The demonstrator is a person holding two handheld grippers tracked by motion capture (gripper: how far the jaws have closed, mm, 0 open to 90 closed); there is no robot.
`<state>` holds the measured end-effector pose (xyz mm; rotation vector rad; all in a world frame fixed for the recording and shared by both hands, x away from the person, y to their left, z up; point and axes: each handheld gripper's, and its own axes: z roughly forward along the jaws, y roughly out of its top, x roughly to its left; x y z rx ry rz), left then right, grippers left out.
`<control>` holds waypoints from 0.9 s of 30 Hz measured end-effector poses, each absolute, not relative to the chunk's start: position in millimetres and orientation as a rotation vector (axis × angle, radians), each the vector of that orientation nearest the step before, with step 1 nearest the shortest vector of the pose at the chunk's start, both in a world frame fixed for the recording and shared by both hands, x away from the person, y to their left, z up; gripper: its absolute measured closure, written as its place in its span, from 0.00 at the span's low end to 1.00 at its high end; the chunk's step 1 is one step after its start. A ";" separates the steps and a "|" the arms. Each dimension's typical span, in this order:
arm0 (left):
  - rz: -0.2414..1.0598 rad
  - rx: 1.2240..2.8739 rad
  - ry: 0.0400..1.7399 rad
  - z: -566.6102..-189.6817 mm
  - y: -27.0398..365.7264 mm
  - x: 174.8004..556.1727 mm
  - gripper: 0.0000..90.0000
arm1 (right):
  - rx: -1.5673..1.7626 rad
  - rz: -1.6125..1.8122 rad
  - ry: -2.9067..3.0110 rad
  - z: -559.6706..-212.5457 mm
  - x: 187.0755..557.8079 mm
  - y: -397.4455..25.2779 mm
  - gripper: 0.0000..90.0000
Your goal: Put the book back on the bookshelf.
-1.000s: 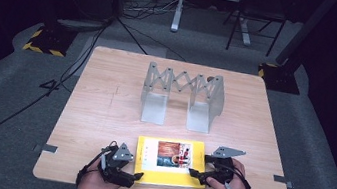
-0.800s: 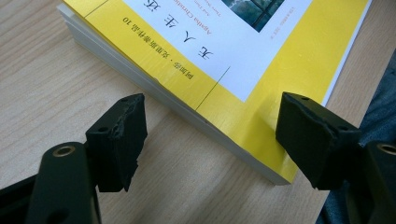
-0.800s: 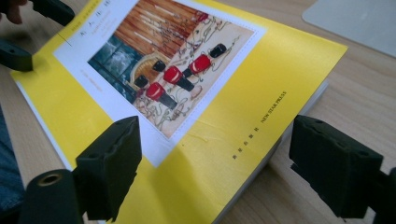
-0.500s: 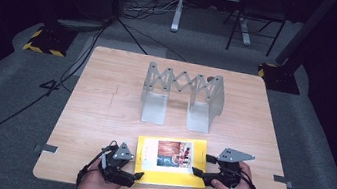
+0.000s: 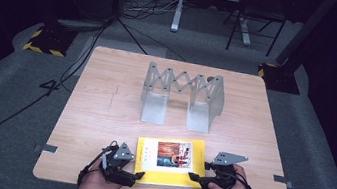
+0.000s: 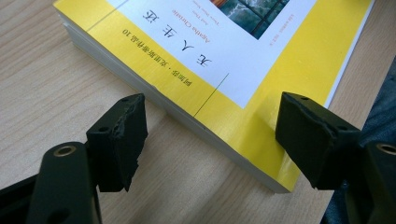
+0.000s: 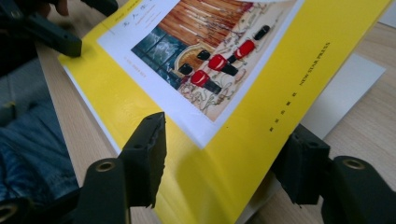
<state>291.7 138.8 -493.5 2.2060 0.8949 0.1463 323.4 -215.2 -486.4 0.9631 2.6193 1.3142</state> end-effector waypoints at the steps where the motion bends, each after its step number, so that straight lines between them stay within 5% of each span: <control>1: 0.148 2.205 0.894 -493.5 138.9 291.7 0.28 | 0.986 1.362 2.617 -488.3 326.6 -217.5 0.49; 10: 0.130 2.201 0.898 -494.1 139.6 292.5 0.28 | 0.879 1.402 2.609 -489.0 327.1 -207.9 0.59; 11: 0.138 2.201 0.896 -494.1 139.5 292.3 0.28 | 0.886 1.405 2.609 -489.0 327.4 -208.8 0.65; 12: 0.142 2.202 0.902 -493.7 139.0 291.8 0.28 | 0.880 1.392 2.619 -488.6 327.3 -210.1 0.83; 14: 0.163 2.214 0.890 -492.6 138.3 290.9 0.28 | 0.862 1.409 2.617 -485.2 326.6 -212.5 0.97; 27: 0.272 2.197 0.794 -480.4 152.2 276.8 0.23 | 0.762 1.532 2.542 -428.2 308.7 -205.9 0.99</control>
